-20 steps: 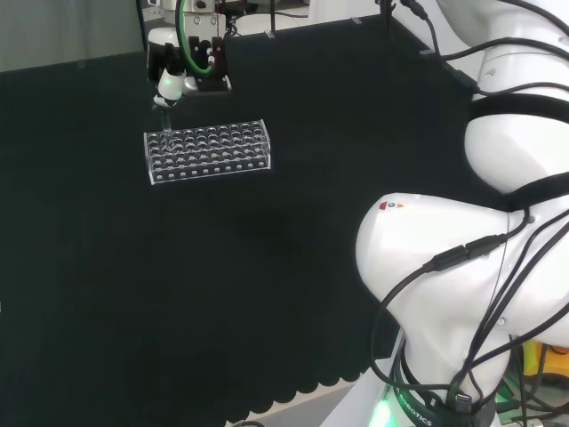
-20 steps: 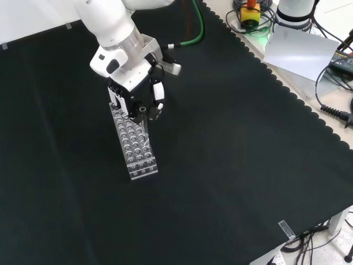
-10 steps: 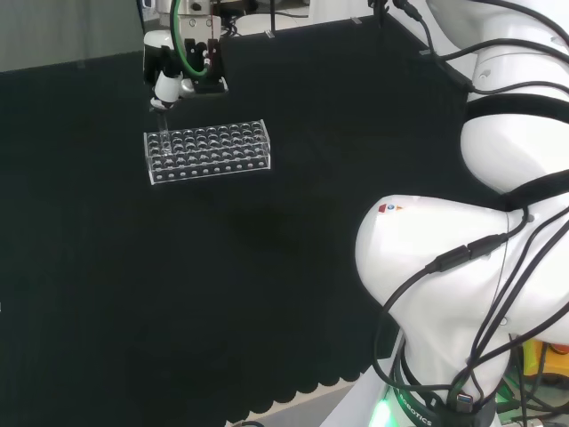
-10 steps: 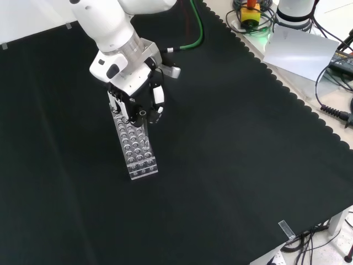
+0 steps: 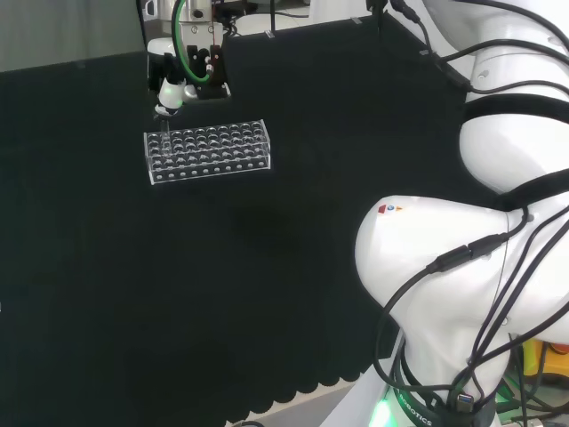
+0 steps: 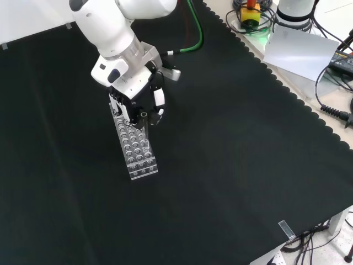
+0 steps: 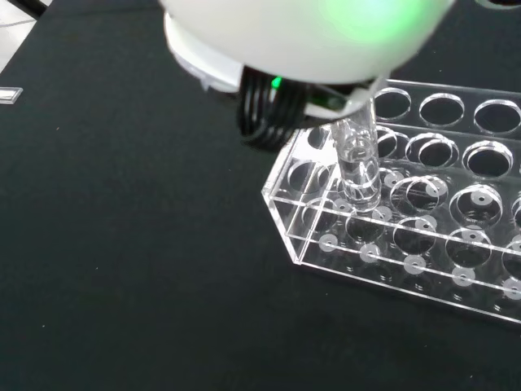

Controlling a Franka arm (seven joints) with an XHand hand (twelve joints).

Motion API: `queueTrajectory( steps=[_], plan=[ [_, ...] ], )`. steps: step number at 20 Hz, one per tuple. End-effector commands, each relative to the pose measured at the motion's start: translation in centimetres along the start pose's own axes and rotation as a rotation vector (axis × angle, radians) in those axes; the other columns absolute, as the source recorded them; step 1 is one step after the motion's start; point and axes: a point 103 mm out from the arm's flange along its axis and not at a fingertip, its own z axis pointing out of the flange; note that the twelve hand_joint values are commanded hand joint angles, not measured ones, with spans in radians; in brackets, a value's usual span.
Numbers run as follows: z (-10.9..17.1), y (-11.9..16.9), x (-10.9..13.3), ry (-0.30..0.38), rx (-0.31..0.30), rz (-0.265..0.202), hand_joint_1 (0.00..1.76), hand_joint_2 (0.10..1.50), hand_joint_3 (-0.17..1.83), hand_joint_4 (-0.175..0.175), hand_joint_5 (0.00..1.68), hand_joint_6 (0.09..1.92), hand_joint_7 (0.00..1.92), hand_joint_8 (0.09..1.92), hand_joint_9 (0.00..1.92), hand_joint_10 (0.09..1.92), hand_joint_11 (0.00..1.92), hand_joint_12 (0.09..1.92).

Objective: Put the test tube back in the rack.

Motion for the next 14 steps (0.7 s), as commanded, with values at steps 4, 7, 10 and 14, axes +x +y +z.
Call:
queueTrajectory(
  steps=[4, 7, 10, 14],
  plan=[
    [0.6, 1.5, -0.1, -0.01, 0.019, -0.003, 1.33, 0.52, 0.82, -0.175, 1.39, 0.5, 1.44, 0.49, 1.57, 0.64, 1.13, 1.01],
    [0.8, 1.8, 0.0, -0.017, 0.015, -0.005, 1.33, 0.52, 0.82, -0.175, 1.39, 0.5, 1.44, 0.49, 1.57, 0.64, 1.13, 1.01],
    [0.9, 1.9, 0.0, -0.018, 0.022, -0.003, 1.33, 0.52, 0.82, -0.175, 1.39, 0.5, 1.44, 0.49, 1.57, 0.64, 1.13, 1.01],
    [1.3, 2.3, -0.4, -0.014, 0.039, -0.004, 1.33, 0.52, 0.82, -0.175, 1.39, 0.5, 1.44, 0.49, 1.57, 0.65, 1.12, 1.01]
  ],
)
